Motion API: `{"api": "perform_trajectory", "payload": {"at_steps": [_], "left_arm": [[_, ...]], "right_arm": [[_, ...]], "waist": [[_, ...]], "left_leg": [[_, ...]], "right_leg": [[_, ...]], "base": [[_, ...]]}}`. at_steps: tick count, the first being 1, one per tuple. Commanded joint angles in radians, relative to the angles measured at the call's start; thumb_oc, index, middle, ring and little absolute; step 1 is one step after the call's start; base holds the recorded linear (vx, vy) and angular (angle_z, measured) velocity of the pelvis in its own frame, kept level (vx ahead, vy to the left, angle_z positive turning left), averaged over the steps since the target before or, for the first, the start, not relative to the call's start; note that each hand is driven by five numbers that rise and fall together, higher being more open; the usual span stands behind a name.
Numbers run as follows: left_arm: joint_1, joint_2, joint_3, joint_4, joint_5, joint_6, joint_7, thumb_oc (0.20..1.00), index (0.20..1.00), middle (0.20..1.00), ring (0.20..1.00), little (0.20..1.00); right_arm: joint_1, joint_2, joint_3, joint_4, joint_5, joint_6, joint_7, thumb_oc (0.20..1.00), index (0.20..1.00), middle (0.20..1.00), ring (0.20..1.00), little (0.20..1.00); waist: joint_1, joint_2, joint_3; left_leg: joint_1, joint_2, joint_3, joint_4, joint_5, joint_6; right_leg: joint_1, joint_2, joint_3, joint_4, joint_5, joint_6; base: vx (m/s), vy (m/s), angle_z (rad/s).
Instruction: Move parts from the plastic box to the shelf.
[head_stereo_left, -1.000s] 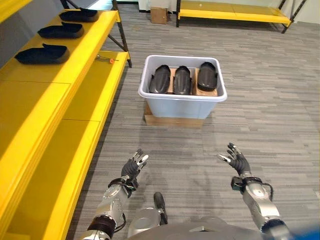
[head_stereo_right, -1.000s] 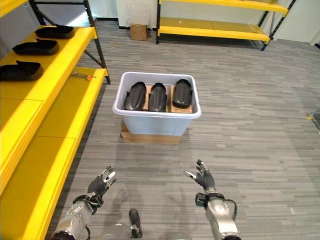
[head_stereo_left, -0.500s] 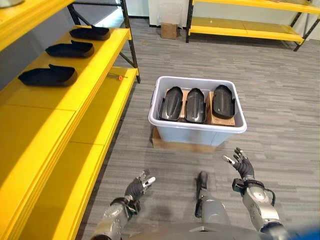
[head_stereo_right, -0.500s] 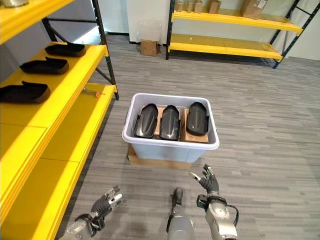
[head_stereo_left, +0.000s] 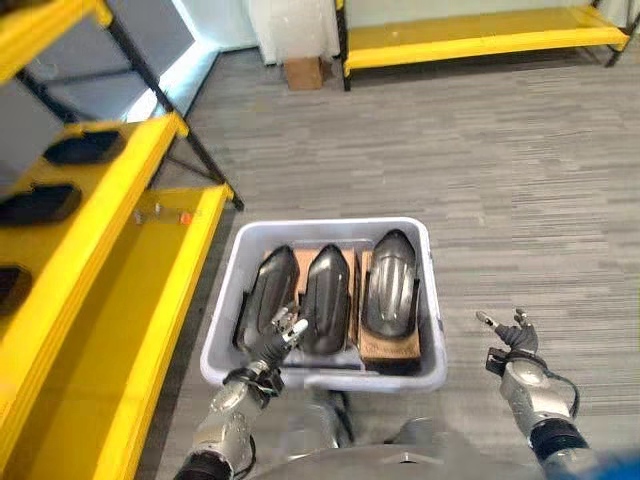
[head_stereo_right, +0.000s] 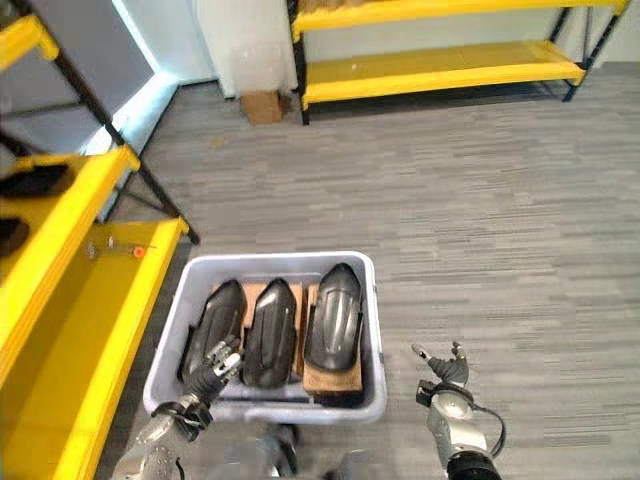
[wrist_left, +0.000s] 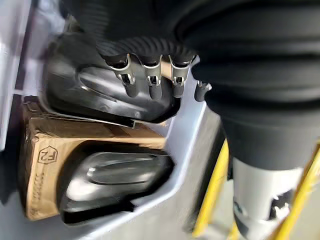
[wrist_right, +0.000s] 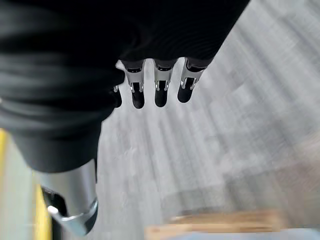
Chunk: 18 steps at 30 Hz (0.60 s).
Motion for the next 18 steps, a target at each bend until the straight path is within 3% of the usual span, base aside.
{"api": "perform_trajectory", "payload": {"at_steps": [1,8,18], "left_arm": [[0.024,-0.002,0.043,-0.013,0.002,-0.01,-0.023,1.0,1.0,1.0,1.0,1.0],[0.021,0.022,0.02,0.038,0.032,-0.031,-0.035,1.0,1.0,1.0,1.0,1.0],[0.028,0.032,0.009,0.052,0.033,-0.023,-0.076,1.0,1.0,1.0,1.0,1.0]], "right_arm": [[0.049,-0.012,-0.034,0.001,-0.03,0.009,0.035,1.0,1.0,1.0,1.0,1.0],[0.066,0.023,-0.026,-0.002,-0.045,0.018,0.043,1.0,1.0,1.0,1.0,1.0],[0.054,0.026,-0.006,0.005,-0.061,0.047,0.043,1.0,1.0,1.0,1.0,1.0]], "waist": [[0.034,-0.044,-0.057],[0.024,-0.046,-0.054],[0.046,-0.07,-0.058]], "left_leg": [[0.176,0.092,-0.009,0.054,-0.156,-0.131],[0.217,0.084,-0.015,-0.046,-0.142,-0.112],[0.22,0.058,-0.001,-0.073,-0.148,-0.086]], "right_leg": [[0.154,0.067,-0.089,-0.499,0.391,-0.032],[0.14,0.049,-0.061,-0.49,0.41,0.009],[0.142,0.018,-0.072,-0.494,0.427,0.04]], "base": [[0.12,0.387,-0.49],[0.03,0.181,0.08],[-0.01,0.142,0.13]]}}
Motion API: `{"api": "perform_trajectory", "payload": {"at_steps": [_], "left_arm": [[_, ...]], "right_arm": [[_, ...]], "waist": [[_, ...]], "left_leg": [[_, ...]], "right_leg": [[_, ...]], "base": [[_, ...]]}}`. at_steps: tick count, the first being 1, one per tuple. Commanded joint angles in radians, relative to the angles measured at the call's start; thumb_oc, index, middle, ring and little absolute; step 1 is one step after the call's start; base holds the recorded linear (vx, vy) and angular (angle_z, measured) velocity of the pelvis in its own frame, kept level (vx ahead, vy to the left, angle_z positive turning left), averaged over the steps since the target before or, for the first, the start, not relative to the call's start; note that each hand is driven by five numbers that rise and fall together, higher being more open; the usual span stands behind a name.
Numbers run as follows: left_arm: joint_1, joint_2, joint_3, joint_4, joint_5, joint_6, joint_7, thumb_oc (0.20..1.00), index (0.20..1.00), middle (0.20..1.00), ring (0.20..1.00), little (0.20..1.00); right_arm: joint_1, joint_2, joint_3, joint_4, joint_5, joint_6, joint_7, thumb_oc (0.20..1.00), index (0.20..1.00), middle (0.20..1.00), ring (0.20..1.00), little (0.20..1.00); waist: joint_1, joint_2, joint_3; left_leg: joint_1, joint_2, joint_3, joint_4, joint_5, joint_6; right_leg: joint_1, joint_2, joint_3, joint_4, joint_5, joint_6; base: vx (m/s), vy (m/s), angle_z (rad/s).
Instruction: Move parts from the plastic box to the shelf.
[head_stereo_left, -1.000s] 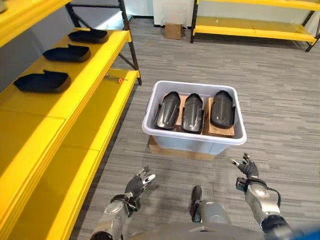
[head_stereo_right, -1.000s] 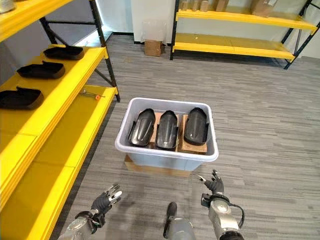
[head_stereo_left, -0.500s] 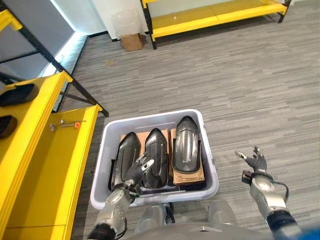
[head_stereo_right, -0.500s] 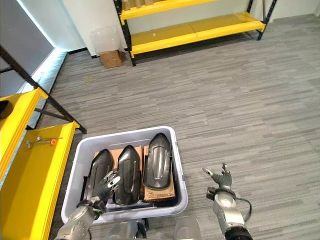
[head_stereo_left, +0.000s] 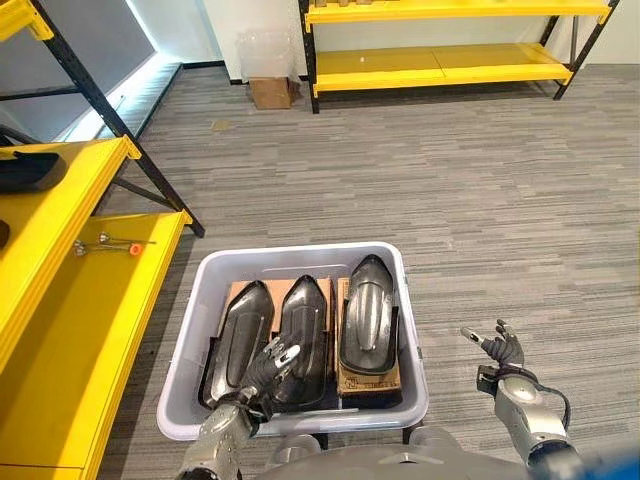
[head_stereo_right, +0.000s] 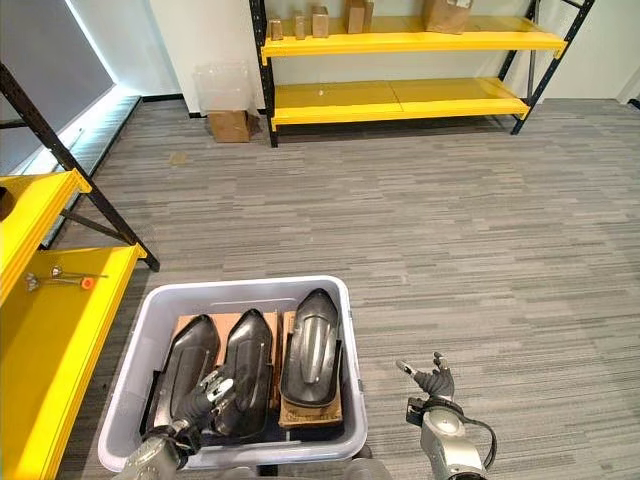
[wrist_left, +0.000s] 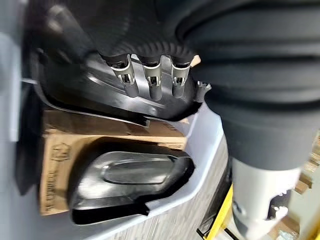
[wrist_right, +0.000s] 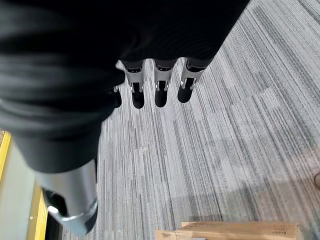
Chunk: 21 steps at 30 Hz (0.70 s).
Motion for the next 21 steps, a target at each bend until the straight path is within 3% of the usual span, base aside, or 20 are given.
{"api": "perform_trajectory", "payload": {"at_steps": [1,9,10,11,13,14,21], "left_arm": [[-0.037,0.012,0.006,-0.046,0.023,-0.027,-0.046,1.0,1.0,1.0,1.0,1.0],[-0.056,0.031,-0.005,-0.072,0.029,0.025,-0.037,1.0,1.0,1.0,1.0,1.0],[-0.056,0.036,-0.011,-0.082,0.029,0.025,-0.024,1.0,1.0,1.0,1.0,1.0],[-0.051,0.025,-0.018,-0.086,0.006,0.018,-0.005,1.0,1.0,1.0,1.0,1.0],[-0.045,0.012,-0.02,-0.092,-0.016,0.009,0.013,1.0,1.0,1.0,1.0,1.0],[-0.043,0.006,-0.012,-0.093,-0.077,0.009,0.026,1.0,1.0,1.0,1.0,1.0],[-0.064,-0.016,-0.012,-0.08,-0.137,0.004,-0.05,1.0,1.0,1.0,1.0,1.0]], "right_arm": [[-0.021,-0.023,0.001,-0.018,-0.027,-0.005,0.005,1.0,1.0,1.0,1.0,1.0],[-0.013,0.003,0.039,-0.052,-0.022,-0.002,0.055,1.0,1.0,1.0,1.0,1.0],[-0.018,0.006,0.051,-0.059,-0.013,0.006,0.077,1.0,1.0,1.0,1.0,1.0],[-0.027,-0.004,0.077,-0.068,-0.014,0.007,0.108,1.0,1.0,1.0,1.0,1.0],[-0.042,-0.009,0.103,-0.066,-0.024,0.017,0.151,1.0,1.0,1.0,1.0,1.0],[-0.072,-0.019,0.137,-0.048,-0.02,0.032,0.204,1.0,1.0,1.0,1.0,1.0],[-0.162,-0.065,0.14,0.012,0.036,0.016,0.207,1.0,1.0,1.0,1.0,1.0]], "waist": [[0.012,-0.015,0.005],[0.022,-0.032,0.019],[0.024,-0.028,0.027],[0.026,-0.014,0.029],[0.043,-0.011,0.028],[0.066,0.002,0.046],[0.089,0.053,0.091]], "left_leg": [[0.021,0.056,0.037,0.047,-0.027,-0.005],[0.007,0.046,0.063,0.042,-0.033,0.019],[0.004,0.05,0.065,0.044,-0.032,0.024],[-0.004,0.049,0.06,0.042,-0.024,0.023],[-0.027,0.042,0.071,0.055,-0.017,0.011],[-0.064,0.037,0.045,0.085,-0.001,-0.005],[-0.174,0.011,0.01,0.159,0.024,-0.034]], "right_leg": [[-0.036,-0.035,-0.012,0.041,0.067,0.04],[-0.084,-0.052,-0.05,0.112,0.085,0.063],[-0.096,-0.026,-0.061,0.153,0.054,0.049],[-0.098,0.031,-0.072,0.189,-0.014,0.004],[-0.084,0.033,-0.112,0.163,-0.019,-0.01],[-0.073,0.034,-0.125,0.149,-0.026,-0.024],[-0.096,0.031,-0.137,0.137,-0.03,-0.054]], "base": [[-0.03,0.119,0.01],[-0.06,0.048,-0.01],[-0.15,-0.151,-0.02],[-0.13,-0.146,0.06],[-0.11,-0.204,0.08],[-0.11,-0.255,-0.06],[-0.16,-0.109,0.03]]}}
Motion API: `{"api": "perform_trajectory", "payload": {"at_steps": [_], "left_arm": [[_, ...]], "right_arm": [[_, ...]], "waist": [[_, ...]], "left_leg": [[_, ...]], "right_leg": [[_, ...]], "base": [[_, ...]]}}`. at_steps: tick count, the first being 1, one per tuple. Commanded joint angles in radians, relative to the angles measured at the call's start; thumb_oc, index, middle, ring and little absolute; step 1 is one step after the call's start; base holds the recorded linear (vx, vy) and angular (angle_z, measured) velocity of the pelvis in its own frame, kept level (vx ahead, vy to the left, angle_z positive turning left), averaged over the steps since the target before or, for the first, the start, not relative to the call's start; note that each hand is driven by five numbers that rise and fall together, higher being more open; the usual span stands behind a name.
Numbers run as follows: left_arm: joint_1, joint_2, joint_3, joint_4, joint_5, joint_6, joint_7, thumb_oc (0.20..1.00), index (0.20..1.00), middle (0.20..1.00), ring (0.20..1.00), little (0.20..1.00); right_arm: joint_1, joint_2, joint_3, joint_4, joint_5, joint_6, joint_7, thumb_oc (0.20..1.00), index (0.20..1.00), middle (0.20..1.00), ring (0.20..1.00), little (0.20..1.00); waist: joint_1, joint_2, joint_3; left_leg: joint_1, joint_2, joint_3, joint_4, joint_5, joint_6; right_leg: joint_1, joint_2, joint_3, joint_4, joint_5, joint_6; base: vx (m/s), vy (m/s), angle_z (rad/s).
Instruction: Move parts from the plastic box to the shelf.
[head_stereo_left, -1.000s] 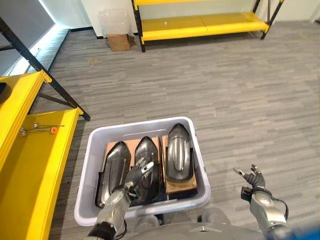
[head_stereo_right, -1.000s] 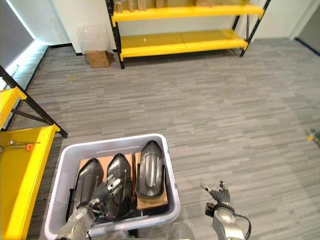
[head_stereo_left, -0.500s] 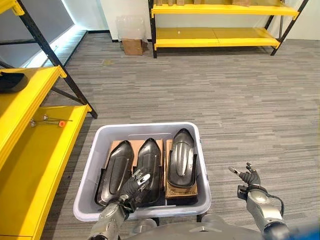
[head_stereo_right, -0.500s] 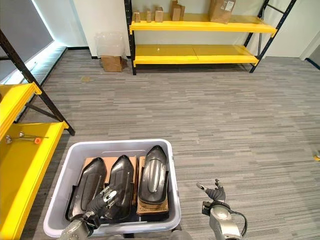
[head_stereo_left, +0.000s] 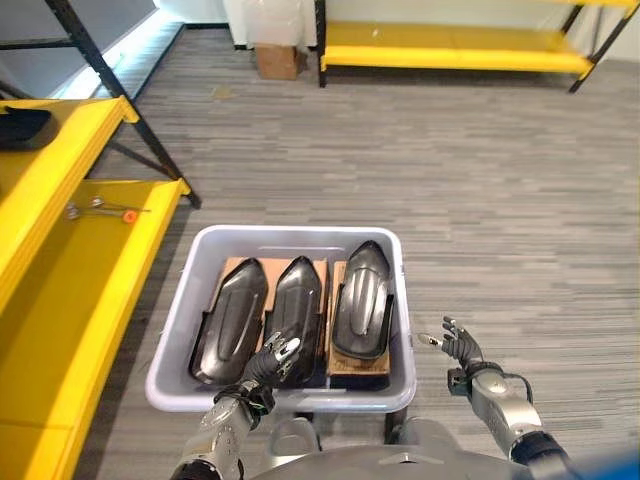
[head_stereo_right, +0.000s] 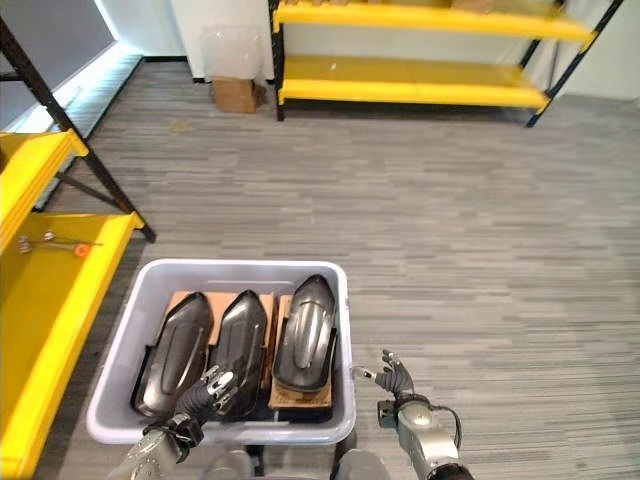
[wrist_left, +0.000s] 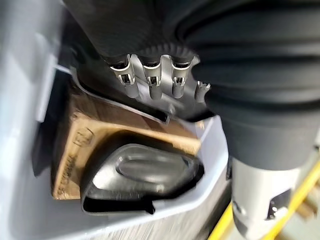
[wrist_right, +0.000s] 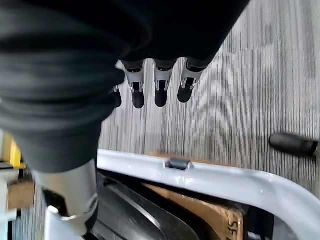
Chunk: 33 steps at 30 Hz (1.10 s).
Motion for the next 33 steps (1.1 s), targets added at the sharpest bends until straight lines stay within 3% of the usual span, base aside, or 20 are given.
{"api": "perform_trajectory", "payload": {"at_steps": [1,4,5,6,7,9,11,15,19,21,25,30,33], "left_arm": [[-0.04,0.004,-0.002,-0.049,-0.038,-0.032,-0.074,1.0,1.0,1.0,1.0,1.0],[-0.032,-0.009,-0.008,-0.059,0.001,-0.026,-0.099,1.0,1.0,1.0,1.0,1.0],[-0.017,-0.023,-0.014,-0.071,0.007,-0.018,-0.098,1.0,1.0,1.0,1.0,1.0],[-0.013,-0.025,-0.013,-0.073,0.006,-0.016,-0.098,1.0,1.0,1.0,1.0,1.0],[-0.008,-0.032,-0.007,-0.071,0.003,-0.003,-0.097,1.0,1.0,1.0,1.0,1.0],[-0.007,-0.038,-0.006,-0.063,0.005,-0.007,-0.104,1.0,1.0,1.0,1.0,1.0],[-0.003,-0.037,-0.011,-0.066,0.027,-0.018,-0.113,1.0,1.0,1.0,1.0,1.0],[-0.032,-0.002,-0.038,-0.054,0.057,-0.045,-0.101,1.0,1.0,1.0,1.0,1.0],[-0.049,0.053,-0.044,-0.085,0.037,-0.024,-0.069,1.0,1.0,1.0,1.0,1.0],[-0.041,0.069,-0.043,-0.104,0.043,-0.02,-0.051,1.0,1.0,1.0,1.0,1.0],[-0.012,0.078,-0.039,-0.141,0.066,-0.021,-0.03,1.0,1.0,1.0,1.0,1.0],[-0.015,0.066,0.004,-0.119,0.027,-0.022,-0.013,1.0,1.0,1.0,1.0,1.0],[0.02,0.023,0.019,-0.146,-0.04,-0.052,-0.043,1.0,1.0,1.0,1.0,1.0]], "right_arm": [[-0.043,-0.012,-0.035,-0.026,0.04,-0.041,-0.012,1.0,1.0,1.0,1.0,1.0],[-0.035,-0.011,-0.048,-0.038,0.049,-0.027,-0.038,1.0,1.0,1.0,1.0,1.0],[-0.023,-0.01,-0.056,-0.046,0.05,-0.016,-0.04,1.0,1.0,1.0,1.0,1.0],[-0.02,-0.011,-0.057,-0.049,0.048,-0.01,-0.039,1.0,1.0,1.0,1.0,1.0],[-0.013,-0.014,-0.058,-0.048,0.039,-0.005,-0.038,1.0,1.0,1.0,1.0,1.0],[-0.019,-0.022,-0.057,-0.043,0.037,0.003,-0.038,1.0,1.0,1.0,1.0,1.0],[-0.037,-0.034,-0.062,-0.023,0.026,-0.001,-0.04,1.0,1.0,1.0,1.0,1.0],[-0.036,-0.04,-0.093,-0.011,-0.024,-0.005,-0.049,1.0,1.0,1.0,1.0,1.0],[-0.012,-0.008,-0.135,-0.006,0.016,-0.036,-0.057,1.0,1.0,1.0,1.0,1.0],[-0.008,0.009,-0.154,-0.003,0.013,-0.048,-0.059,1.0,1.0,1.0,1.0,1.0],[0.024,0.006,-0.144,-0.074,0.054,-0.054,-0.06,1.0,1.0,1.0,1.0,1.0],[-0.003,-0.007,-0.119,-0.089,-0.007,-0.075,-0.051,1.0,1.0,1.0,1.0,1.0],[-0.015,-0.021,-0.11,-0.118,-0.059,-0.024,-0.066,1.0,1.0,1.0,1.0,1.0]], "waist": [[0.002,-0.039,0.015],[-0.026,-0.043,0.014],[-0.042,-0.045,-0.006],[-0.046,-0.044,-0.013],[-0.059,-0.039,-0.035],[-0.068,-0.035,-0.055],[-0.069,-0.023,-0.065],[-0.095,-0.039,-0.056],[-0.079,-0.093,-0.035],[-0.069,-0.107,-0.026],[-0.06,-0.078,-0.038],[-0.028,-0.091,-0.044],[-0.014,-0.084,-0.042]], "left_leg": [[-0.048,-0.056,0.041,0.087,-0.01,0.01],[-0.015,-0.005,0.085,0.151,-0.034,0.0],[0.018,0.045,0.066,0.194,0.0,-0.014],[0.029,0.06,0.056,0.2,0.014,-0.019],[0.065,0.111,0.027,0.202,0.065,-0.04],[0.096,0.15,-0.009,0.186,0.103,-0.057],[0.102,0.138,-0.068,0.168,0.084,-0.052],[0.151,0.076,0.005,0.103,-0.086,-0.014],[0.169,0.042,0.03,0.036,-0.12,0.006],[0.178,0.035,0.037,0.012,-0.122,0.014],[0.117,0.049,0.013,-0.028,-0.037,0.023],[0.07,0.032,-0.002,0.01,-0.025,0.001],[0.074,0.048,0.005,0.006,-0.009,-0.025]], "right_leg": [[0.023,-0.035,-0.035,0.075,-0.015,-0.01],[0.019,-0.067,-0.041,0.092,-0.012,-0.017],[0.007,-0.08,-0.032,0.105,-0.007,-0.025],[0.001,-0.08,-0.028,0.109,-0.008,-0.028],[-0.013,-0.083,-0.011,0.12,-0.009,-0.033],[-0.035,-0.093,0.014,0.133,-0.004,-0.025],[-0.06,-0.105,0.068,0.154,-0.001,-0.006],[-0.075,-0.177,0.092,0.154,0.06,0.064],[-0.081,-0.257,0.068,0.008,0.256,0.134],[-0.108,-0.266,0.074,0.037,0.289,0.142],[-0.058,-0.101,0.084,0.192,0.028,0.074],[0.02,-0.093,0.059,0.046,0.049,0.063],[0.065,-0.091,0.038,0.005,0.048,0.052]], "base": [[-0.16,-0.009,0.12],[-0.12,0.1,0.21],[-0.09,0.233,0.22],[-0.09,0.412,0.06],[-0.07,0.399,-0.04],[-0.09,0.518,-0.14],[-0.12,0.629,-0.23],[-0.13,0.512,-0.25],[-0.13,0.241,-0.23],[-0.15,0.068,-0.14],[-0.16,0.065,0.3],[0.0,-0.051,0.13],[0.06,0.002,-0.17]]}}
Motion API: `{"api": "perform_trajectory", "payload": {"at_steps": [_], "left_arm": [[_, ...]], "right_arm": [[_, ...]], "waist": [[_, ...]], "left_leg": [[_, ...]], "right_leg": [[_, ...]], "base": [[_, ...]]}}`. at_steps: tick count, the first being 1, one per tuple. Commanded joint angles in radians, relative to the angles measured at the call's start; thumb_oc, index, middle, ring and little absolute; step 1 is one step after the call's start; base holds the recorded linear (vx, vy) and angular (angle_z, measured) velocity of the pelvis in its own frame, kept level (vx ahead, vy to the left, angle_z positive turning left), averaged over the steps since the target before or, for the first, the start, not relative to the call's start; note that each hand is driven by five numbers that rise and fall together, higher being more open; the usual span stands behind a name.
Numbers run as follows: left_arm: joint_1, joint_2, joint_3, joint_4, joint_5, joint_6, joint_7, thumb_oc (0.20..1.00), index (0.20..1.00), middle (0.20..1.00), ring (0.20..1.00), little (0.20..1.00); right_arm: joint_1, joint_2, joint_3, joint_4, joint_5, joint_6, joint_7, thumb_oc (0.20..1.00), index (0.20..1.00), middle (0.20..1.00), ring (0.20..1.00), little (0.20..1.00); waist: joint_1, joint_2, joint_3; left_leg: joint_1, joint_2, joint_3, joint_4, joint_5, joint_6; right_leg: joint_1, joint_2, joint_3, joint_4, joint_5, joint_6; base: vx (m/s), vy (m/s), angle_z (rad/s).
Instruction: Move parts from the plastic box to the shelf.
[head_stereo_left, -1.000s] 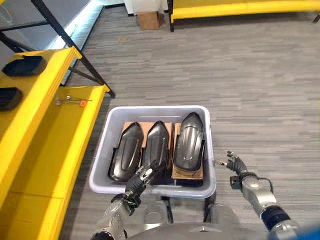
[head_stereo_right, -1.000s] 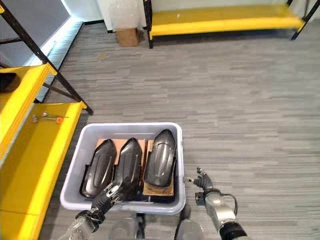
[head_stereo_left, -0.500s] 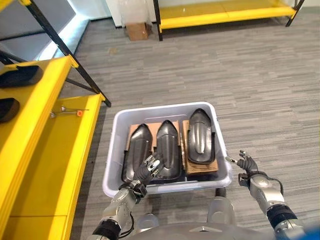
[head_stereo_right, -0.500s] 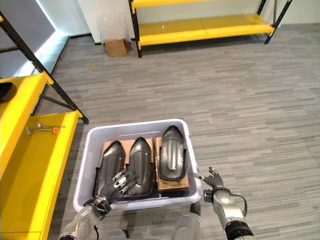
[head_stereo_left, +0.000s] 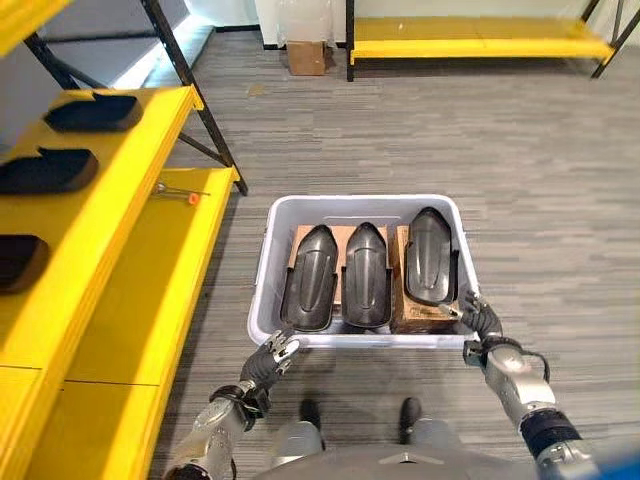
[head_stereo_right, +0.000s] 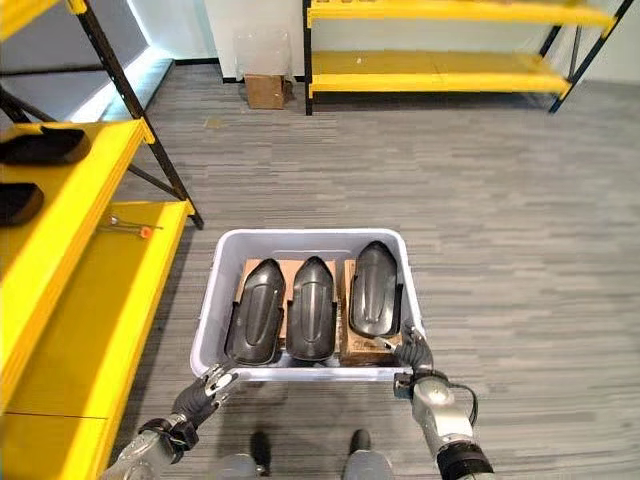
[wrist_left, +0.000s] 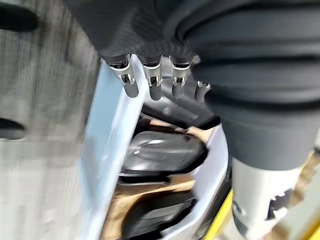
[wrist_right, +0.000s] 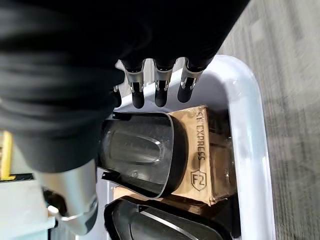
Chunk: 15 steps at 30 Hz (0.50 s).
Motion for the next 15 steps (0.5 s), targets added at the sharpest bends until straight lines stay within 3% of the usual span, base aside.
{"api": "perform_trajectory", "payload": {"at_steps": [1,8,13,14,15], "left_arm": [[-0.032,0.016,-0.013,-0.057,-0.055,-0.049,-0.02,1.0,1.0,1.0,1.0,1.0],[-0.062,0.037,-0.039,-0.142,-0.073,-0.04,-0.023,1.0,1.0,1.0,1.0,1.0],[-0.112,0.093,-0.031,-0.35,-0.146,-0.042,0.004,1.0,1.0,1.0,1.0,1.0],[-0.126,0.107,-0.027,-0.386,-0.157,-0.059,0.019,1.0,1.0,1.0,1.0,1.0],[-0.144,0.119,-0.025,-0.422,-0.123,-0.128,0.043,1.0,1.0,1.0,1.0,1.0]], "right_arm": [[-0.013,-0.023,-0.015,-0.029,-0.023,-0.008,-0.025,1.0,1.0,1.0,1.0,1.0],[-0.119,-0.06,-0.025,0.039,0.002,-0.036,-0.065,1.0,1.0,1.0,1.0,1.0],[-0.238,-0.112,-0.049,0.047,-0.012,-0.033,-0.085,1.0,1.0,1.0,1.0,1.0],[-0.265,-0.121,-0.051,0.049,-0.018,-0.03,-0.087,1.0,1.0,1.0,1.0,1.0],[-0.296,-0.127,-0.046,0.049,-0.018,-0.022,-0.095,1.0,1.0,1.0,1.0,1.0]], "waist": [[0.017,-0.047,0.01],[0.05,-0.036,0.04],[0.081,-0.017,0.1],[0.086,-0.014,0.112],[0.092,-0.012,0.126]], "left_leg": [[-0.036,0.038,-0.006,0.022,0.055,-0.011],[-0.078,0.04,-0.017,0.034,0.061,-0.018],[-0.14,0.03,-0.034,0.06,0.061,-0.012],[-0.152,0.027,-0.037,0.064,0.061,-0.011],[-0.164,0.025,-0.04,0.066,0.062,-0.011]], "right_leg": [[-0.007,-0.068,-0.026,0.066,0.019,0.032],[-0.038,-0.072,-0.04,0.07,0.021,0.029],[-0.084,-0.081,-0.047,0.082,0.027,0.029],[-0.094,-0.083,-0.05,0.085,0.028,0.029],[-0.105,-0.084,-0.052,0.088,0.029,0.029]], "base": [[0.0,0.0,0.0],[-0.03,0.024,-0.01],[-0.09,0.042,0.05],[-0.12,0.034,0.11],[-0.1,0.028,0.09]]}}
